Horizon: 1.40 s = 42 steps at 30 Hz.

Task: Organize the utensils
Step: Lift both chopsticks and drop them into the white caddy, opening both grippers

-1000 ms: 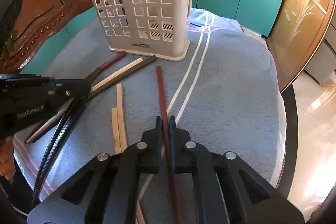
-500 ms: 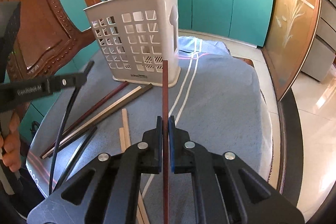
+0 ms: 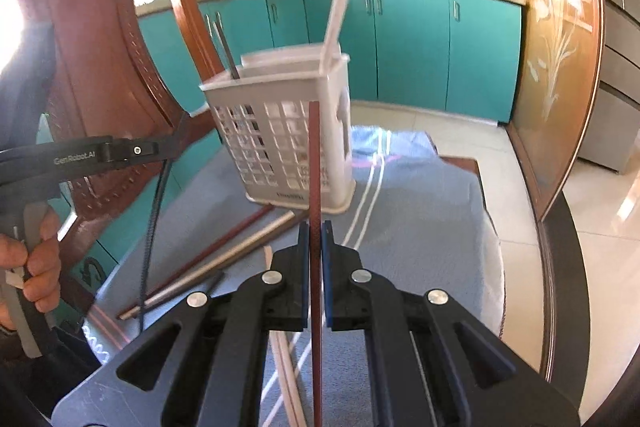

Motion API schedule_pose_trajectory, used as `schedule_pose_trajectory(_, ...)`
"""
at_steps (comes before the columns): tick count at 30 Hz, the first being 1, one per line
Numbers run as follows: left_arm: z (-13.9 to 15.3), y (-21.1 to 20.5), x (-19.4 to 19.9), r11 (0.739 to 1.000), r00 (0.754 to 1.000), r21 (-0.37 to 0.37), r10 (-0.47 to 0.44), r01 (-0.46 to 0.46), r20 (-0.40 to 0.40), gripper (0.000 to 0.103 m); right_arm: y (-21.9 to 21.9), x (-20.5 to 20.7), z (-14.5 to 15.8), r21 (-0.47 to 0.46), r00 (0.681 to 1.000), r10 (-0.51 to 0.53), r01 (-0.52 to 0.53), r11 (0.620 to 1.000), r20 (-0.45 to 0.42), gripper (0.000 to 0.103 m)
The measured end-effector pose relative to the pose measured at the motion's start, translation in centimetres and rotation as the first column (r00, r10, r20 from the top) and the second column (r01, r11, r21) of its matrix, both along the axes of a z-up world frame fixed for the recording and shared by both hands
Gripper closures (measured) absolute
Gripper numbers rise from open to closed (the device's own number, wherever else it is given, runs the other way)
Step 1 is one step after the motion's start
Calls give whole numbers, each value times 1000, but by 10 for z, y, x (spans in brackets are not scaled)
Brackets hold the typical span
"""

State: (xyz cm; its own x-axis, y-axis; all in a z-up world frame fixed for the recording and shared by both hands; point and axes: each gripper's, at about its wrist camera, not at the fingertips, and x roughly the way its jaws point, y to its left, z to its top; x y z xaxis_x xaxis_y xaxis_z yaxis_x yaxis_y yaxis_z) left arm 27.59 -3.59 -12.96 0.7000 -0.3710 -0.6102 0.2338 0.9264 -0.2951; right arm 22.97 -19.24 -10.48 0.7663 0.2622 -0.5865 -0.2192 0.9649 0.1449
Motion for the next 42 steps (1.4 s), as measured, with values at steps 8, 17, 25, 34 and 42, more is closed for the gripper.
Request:
schedule_pose_trajectory(8, 32, 11, -20, 998, 997, -59, -17, 22, 79, 96, -12, -15, 24, 66, 998, -2, -2, 998, 67, 97)
schedule_pose_trajectory(17, 41, 13, -29, 998, 994, -68, -2, 10, 113, 96, -16, -24, 44, 72, 991, -24, 14, 997, 133, 97)
schedule_pose_trajectory(25, 64, 14, -43, 999, 982, -36, 2, 5, 189, 96, -19, -41, 81, 108, 972, -39, 14, 994, 234, 97)
schedule_pose_trajectory(34, 135, 20, -47, 999, 946, -33, 29, -19, 322, 96, -24, -39, 136, 158, 917, -48, -17, 987, 396, 97)
schedule_pose_trajectory(42, 196, 43, -36, 990, 895, -120, 114, -68, 431, 96, -15, -4, 183, 192, 854, -85, -18, 981, 514, 97)
